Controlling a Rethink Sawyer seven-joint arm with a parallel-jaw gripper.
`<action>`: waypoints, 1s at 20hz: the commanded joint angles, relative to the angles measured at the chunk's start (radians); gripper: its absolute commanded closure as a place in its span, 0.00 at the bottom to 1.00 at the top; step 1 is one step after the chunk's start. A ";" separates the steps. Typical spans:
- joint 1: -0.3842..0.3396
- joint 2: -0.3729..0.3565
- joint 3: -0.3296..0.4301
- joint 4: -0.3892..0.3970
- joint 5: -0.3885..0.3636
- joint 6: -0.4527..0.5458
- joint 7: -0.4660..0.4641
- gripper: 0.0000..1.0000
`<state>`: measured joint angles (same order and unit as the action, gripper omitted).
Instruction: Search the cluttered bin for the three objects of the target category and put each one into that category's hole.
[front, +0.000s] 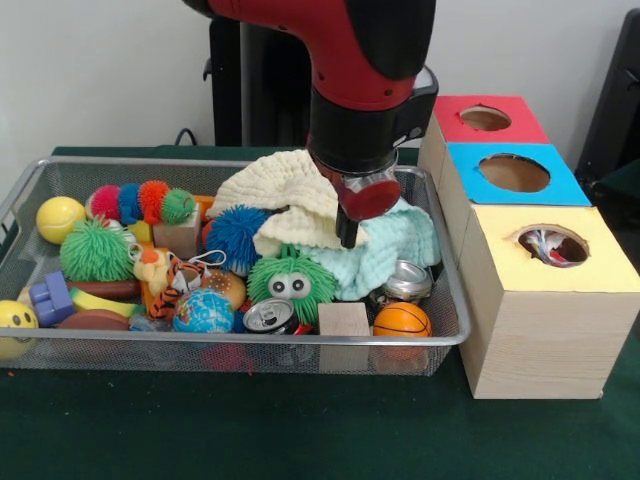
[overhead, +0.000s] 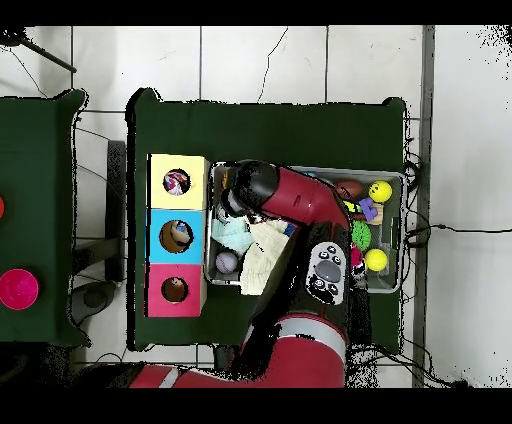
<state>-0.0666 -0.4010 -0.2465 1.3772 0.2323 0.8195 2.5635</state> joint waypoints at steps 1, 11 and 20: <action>-0.025 0.075 0.124 0.074 -0.055 -0.135 -0.038 1.00; -0.063 0.223 0.173 0.097 -0.086 -0.366 -0.037 1.00; -0.068 0.215 0.182 0.199 -0.092 -0.491 0.026 1.00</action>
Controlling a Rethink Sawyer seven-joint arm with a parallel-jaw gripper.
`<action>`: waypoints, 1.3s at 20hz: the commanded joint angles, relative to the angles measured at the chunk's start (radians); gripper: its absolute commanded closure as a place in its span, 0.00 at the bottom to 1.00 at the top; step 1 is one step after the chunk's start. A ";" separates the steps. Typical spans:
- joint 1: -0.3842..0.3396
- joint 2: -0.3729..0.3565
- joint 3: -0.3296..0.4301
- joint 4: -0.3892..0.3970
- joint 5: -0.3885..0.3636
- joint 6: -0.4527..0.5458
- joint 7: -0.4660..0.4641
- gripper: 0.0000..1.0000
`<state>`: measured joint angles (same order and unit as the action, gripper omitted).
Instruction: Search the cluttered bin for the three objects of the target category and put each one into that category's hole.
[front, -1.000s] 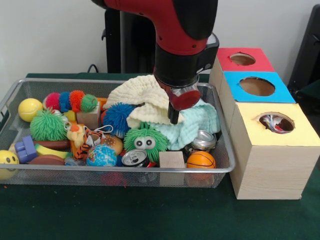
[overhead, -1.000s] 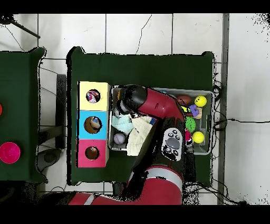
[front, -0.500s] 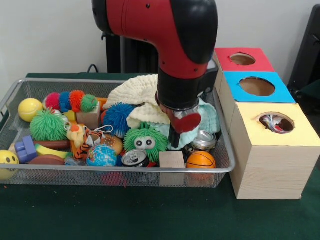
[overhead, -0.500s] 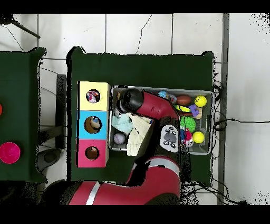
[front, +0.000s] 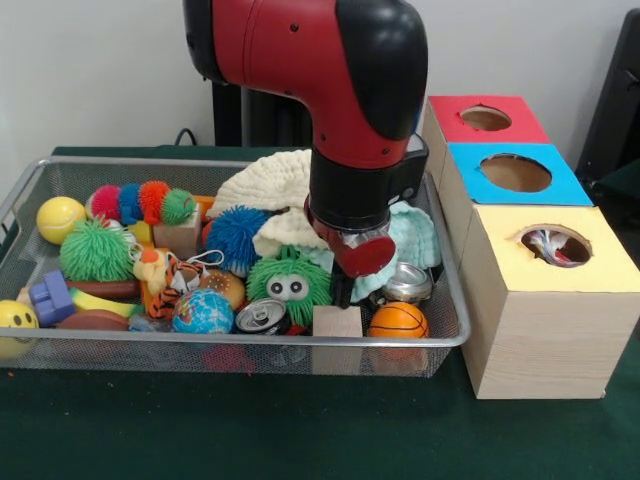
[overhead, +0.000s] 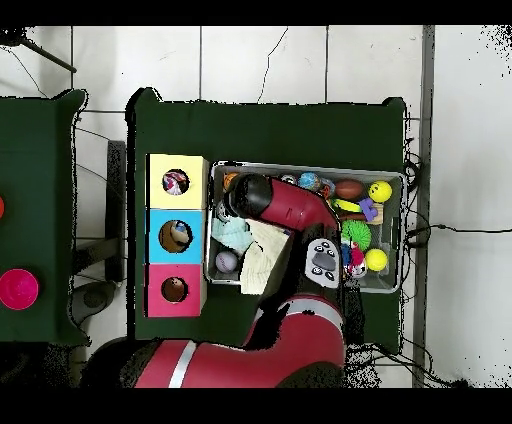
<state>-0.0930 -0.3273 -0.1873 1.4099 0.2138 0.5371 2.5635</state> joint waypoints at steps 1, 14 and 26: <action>-0.048 0.123 0.127 0.192 -0.076 -0.206 0.020 1.00; -0.141 -0.131 0.139 0.480 -0.184 -0.171 -0.081 1.00; -0.260 0.041 0.156 0.112 -0.375 0.048 -0.278 1.00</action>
<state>-0.2697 -0.4301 -0.0980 1.6565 -0.0236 0.4203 2.5601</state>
